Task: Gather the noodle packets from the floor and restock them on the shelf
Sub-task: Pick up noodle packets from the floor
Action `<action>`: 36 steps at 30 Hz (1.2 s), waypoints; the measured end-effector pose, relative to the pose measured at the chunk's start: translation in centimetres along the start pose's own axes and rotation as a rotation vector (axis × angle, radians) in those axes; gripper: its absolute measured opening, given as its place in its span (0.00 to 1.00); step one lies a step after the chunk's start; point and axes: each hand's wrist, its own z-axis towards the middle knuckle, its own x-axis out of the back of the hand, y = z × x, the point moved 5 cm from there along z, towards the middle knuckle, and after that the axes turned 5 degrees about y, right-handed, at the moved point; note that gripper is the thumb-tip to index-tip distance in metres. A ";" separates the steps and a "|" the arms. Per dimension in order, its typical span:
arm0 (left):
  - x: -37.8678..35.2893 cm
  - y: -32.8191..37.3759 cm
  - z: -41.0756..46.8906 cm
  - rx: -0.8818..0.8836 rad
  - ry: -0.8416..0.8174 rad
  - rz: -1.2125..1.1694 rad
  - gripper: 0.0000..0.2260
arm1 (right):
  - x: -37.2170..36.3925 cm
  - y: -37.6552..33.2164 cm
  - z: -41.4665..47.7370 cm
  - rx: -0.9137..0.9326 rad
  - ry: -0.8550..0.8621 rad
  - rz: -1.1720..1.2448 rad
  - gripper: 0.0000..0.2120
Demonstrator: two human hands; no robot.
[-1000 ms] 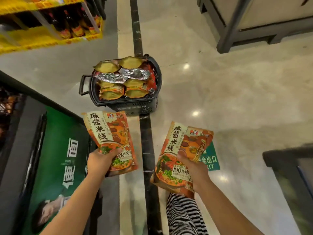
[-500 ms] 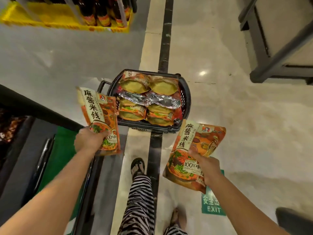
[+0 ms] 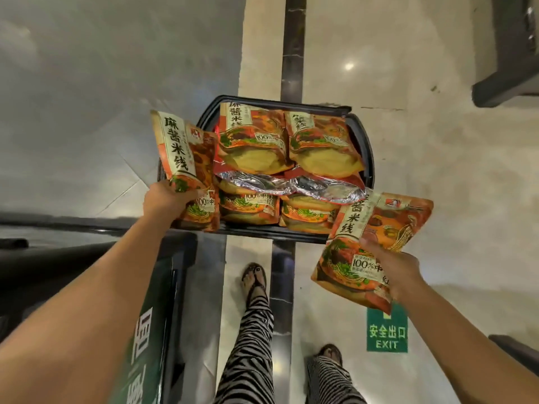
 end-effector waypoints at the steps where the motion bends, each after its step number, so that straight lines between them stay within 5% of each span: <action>1: -0.3 0.1 0.8 0.010 -0.013 -0.042 0.27 | -0.3 -0.3 0.5 0.000 0.011 -0.015 0.13; 8: -1.6 -0.8 3.4 0.127 -0.047 -0.319 0.22 | -1.3 -1.9 2.7 -0.041 0.063 -0.010 0.20; 15: -2.9 0.7 1.9 0.094 0.031 -0.283 0.19 | -0.7 -4.5 4.9 0.024 0.062 -0.066 0.13; 18: -3.1 0.7 0.8 0.159 0.048 -0.442 0.21 | -0.3 -6.4 6.2 0.120 0.084 -0.137 0.14; 27: -2.6 -1.4 -3.0 0.223 0.539 -0.552 0.27 | -2.8 -11.0 11.7 0.369 0.084 -0.375 0.20; 36: -5.8 0.2 -4.4 0.101 0.535 -0.408 0.34 | -5.9 -9.9 14.8 0.338 0.060 -0.526 0.20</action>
